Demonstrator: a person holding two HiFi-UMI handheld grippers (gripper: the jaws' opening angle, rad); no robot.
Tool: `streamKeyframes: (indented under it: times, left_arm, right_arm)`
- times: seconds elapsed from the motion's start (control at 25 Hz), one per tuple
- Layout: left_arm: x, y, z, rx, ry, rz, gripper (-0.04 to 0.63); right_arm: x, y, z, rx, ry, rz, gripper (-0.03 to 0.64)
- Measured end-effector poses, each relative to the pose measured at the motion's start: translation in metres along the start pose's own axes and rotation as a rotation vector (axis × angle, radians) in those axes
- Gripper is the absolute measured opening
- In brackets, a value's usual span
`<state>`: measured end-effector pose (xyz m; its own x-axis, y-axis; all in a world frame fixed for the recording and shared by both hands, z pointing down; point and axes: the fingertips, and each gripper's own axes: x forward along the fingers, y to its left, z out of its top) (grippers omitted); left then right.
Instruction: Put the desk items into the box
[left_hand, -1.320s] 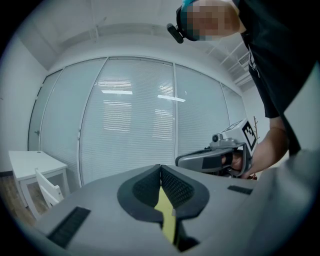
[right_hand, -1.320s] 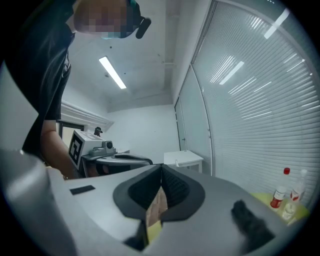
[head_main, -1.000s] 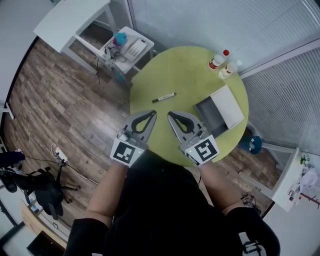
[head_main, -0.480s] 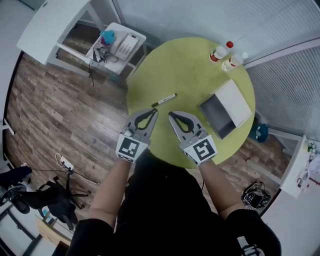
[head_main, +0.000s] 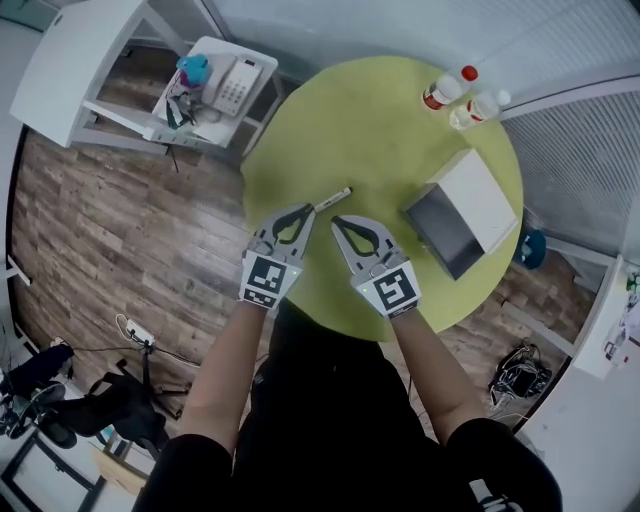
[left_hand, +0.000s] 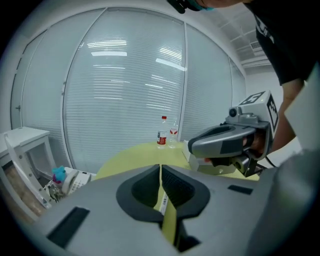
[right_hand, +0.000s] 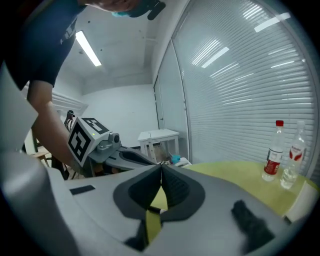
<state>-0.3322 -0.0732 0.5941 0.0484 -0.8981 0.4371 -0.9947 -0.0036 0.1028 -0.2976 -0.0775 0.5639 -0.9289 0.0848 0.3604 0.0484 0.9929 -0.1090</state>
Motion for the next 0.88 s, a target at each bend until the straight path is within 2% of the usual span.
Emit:
streamKeyframes:
  times: [0.24, 0.4, 0.56, 0.88]
  left_arm:
    - [0.032, 0.001, -0.046, 0.009, 0.146, -0.067, 0.052]
    - [0.053, 0.004, -0.074, 0.062, 0.265, -0.080, 0.092]
    - [0.067, -0.001, -0.088, 0.085, 0.332, -0.115, 0.124]
    - [0.088, -0.004, -0.112, 0.127, 0.449, -0.132, 0.146]
  right_arm:
    - [0.010, -0.022, -0.028, 0.063, 0.023, -0.046, 0.018]
    - [0.015, -0.026, -0.043, 0.087, 0.042, -0.048, 0.018]
    - [0.015, -0.029, -0.054, 0.103, 0.058, -0.059, 0.018]
    - [0.007, -0.041, -0.077, 0.131, 0.072, -0.087, 0.018]
